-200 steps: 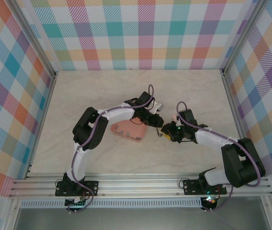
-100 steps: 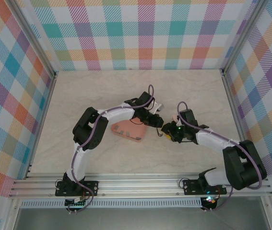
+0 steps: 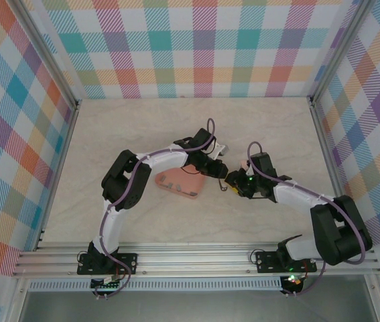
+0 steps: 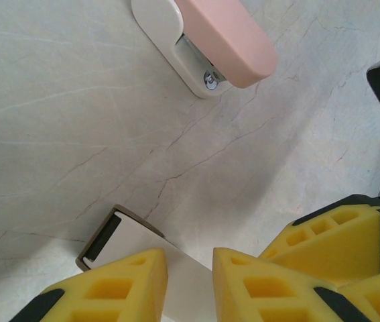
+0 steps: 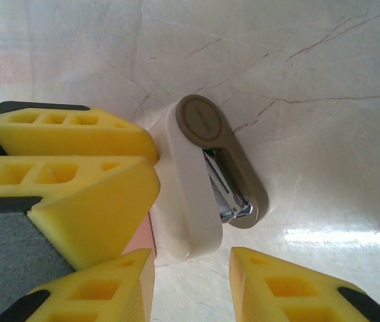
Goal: Load the staples into the stapler
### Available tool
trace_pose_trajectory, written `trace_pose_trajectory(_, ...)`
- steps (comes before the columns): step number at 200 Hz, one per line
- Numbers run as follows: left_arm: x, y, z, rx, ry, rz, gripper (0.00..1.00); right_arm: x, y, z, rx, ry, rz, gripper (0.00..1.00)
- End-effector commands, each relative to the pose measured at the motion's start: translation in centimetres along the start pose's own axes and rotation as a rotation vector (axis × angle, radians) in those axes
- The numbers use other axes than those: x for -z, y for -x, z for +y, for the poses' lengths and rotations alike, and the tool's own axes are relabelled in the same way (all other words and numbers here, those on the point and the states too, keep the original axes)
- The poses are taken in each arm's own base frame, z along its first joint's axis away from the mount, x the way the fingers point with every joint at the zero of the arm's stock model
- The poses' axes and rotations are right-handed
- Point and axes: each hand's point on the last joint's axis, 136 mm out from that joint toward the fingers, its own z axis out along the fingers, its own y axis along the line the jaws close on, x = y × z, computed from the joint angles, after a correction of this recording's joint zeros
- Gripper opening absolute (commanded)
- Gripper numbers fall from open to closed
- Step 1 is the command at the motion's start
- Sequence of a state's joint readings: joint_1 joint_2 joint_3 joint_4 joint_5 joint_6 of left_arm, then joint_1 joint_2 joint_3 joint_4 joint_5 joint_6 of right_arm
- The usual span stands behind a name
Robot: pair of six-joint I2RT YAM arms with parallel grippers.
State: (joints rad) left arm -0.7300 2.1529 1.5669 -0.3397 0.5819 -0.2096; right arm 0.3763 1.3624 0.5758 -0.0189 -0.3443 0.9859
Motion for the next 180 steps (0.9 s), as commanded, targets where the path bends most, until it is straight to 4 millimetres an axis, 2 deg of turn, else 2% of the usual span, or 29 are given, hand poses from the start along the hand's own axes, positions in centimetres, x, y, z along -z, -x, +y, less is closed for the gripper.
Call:
trace_pose_trajectory(1,-0.2,-1.5,0.2,0.015,0.013,0.058,0.27,-0.7,-0.2,-0.2,-0.001,0.008,0.015,0.34)
trace_pose_trajectory(37,0.0,-1.4,0.0,0.016,0.012,0.055,0.27,-1.3,-0.4,-1.1,-0.014,-0.018,0.031,0.33)
trace_pose_trajectory(74,0.3,-0.9,-0.4,0.013,0.009,0.041,0.27,-1.7,-1.1,-3.1,-0.047,-0.091,0.059,0.3)
trace_pose_trajectory(119,1.1,0.1,-1.2,0.002,-0.001,0.012,0.27,-1.6,-1.4,-3.9,-0.063,-0.121,0.062,0.28)
trace_pose_trajectory(180,1.0,0.0,-1.1,0.003,0.005,0.018,0.26,-1.8,-2.0,-5.5,-0.095,-0.184,0.086,0.25)
